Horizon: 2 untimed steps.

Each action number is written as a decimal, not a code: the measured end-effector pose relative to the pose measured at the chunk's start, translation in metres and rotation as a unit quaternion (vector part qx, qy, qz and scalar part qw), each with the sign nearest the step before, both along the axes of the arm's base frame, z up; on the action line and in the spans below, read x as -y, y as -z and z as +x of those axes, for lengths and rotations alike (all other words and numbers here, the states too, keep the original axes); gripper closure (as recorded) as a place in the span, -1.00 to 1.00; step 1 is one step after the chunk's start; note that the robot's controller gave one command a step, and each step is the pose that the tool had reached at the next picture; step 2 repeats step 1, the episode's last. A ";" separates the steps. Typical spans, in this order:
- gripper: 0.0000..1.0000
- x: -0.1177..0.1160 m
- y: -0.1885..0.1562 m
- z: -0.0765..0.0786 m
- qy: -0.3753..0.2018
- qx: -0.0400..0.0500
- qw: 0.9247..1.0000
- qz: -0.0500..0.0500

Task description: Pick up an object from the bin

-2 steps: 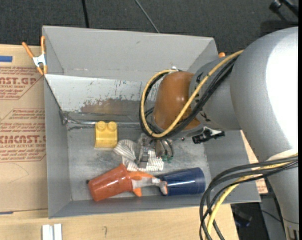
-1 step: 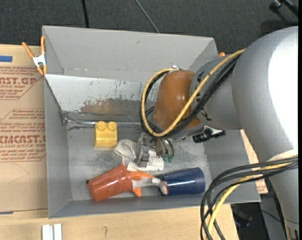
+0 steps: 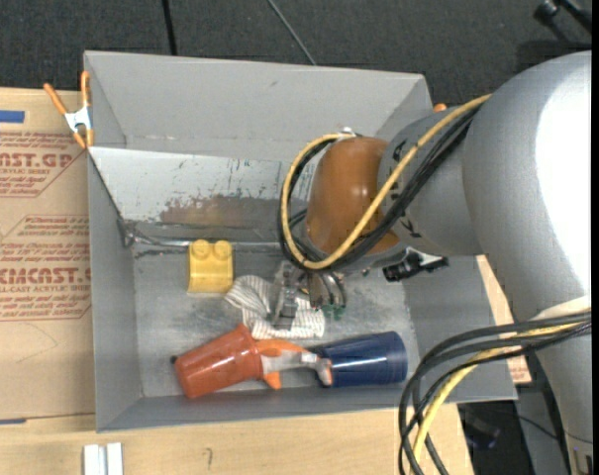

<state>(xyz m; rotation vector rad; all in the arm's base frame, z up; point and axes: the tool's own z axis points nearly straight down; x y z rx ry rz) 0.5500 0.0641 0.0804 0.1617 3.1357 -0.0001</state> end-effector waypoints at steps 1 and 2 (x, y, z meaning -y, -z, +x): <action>1.00 0.000 -0.003 0.000 0.000 0.000 1.000 0.000; 1.00 0.000 -0.003 0.000 0.000 0.000 1.000 0.000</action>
Offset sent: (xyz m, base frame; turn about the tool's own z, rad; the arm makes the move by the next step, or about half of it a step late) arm -0.0002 0.0000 0.0772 0.0000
